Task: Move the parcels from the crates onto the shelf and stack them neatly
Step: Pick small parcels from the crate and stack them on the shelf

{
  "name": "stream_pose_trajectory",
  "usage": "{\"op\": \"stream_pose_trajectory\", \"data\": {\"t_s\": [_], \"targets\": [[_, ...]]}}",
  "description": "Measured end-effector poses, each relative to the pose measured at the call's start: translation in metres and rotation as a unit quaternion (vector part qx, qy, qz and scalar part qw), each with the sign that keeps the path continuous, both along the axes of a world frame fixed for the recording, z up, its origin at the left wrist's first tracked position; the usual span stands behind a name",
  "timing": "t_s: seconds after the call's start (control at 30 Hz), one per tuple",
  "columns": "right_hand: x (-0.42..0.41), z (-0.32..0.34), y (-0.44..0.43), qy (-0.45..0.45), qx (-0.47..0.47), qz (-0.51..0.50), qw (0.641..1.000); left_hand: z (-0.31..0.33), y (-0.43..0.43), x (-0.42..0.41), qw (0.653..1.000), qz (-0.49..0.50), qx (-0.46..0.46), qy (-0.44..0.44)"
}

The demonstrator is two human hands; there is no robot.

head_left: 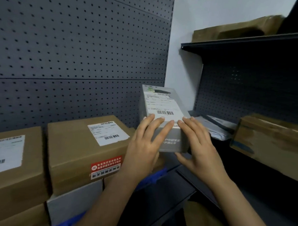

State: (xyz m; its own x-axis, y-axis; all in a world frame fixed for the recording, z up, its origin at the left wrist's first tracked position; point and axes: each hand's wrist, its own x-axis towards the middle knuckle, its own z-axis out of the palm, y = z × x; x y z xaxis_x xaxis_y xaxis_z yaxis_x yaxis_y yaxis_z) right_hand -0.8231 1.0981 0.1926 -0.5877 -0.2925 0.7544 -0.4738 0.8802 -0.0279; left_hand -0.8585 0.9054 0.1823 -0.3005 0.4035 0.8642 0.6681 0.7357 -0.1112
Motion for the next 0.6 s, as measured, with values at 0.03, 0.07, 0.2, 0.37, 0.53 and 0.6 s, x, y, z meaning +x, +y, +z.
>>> {"op": "stream_pose_trajectory", "data": {"t_s": [0.03,0.07,0.2,0.37,0.53,0.6], "targets": [[-0.013,-0.002,0.008,-0.003,0.003,0.017,1.000,-0.003,0.006,-0.006,1.000,0.012,0.002,-0.004],[-0.027,-0.004,0.016,-0.006,0.006,0.036,0.999,-0.006,0.013,-0.013,1.000,0.029,0.004,-0.008],[-0.076,-0.015,0.041,-0.018,0.014,0.104,0.994,-0.017,0.034,-0.029,0.995,0.087,0.004,-0.055],[-0.118,-0.032,0.054,-0.043,0.027,0.164,0.985,-0.030,0.031,-0.028,0.975,0.189,0.019,-0.115],[-0.135,-0.047,0.050,-0.074,0.042,0.211,0.974,-0.039,0.019,-0.021,0.943,0.287,0.038,-0.162],[-0.139,-0.050,0.047,-0.078,0.051,0.220,0.971,-0.042,0.017,-0.018,0.932,0.314,0.031,-0.180]]}}
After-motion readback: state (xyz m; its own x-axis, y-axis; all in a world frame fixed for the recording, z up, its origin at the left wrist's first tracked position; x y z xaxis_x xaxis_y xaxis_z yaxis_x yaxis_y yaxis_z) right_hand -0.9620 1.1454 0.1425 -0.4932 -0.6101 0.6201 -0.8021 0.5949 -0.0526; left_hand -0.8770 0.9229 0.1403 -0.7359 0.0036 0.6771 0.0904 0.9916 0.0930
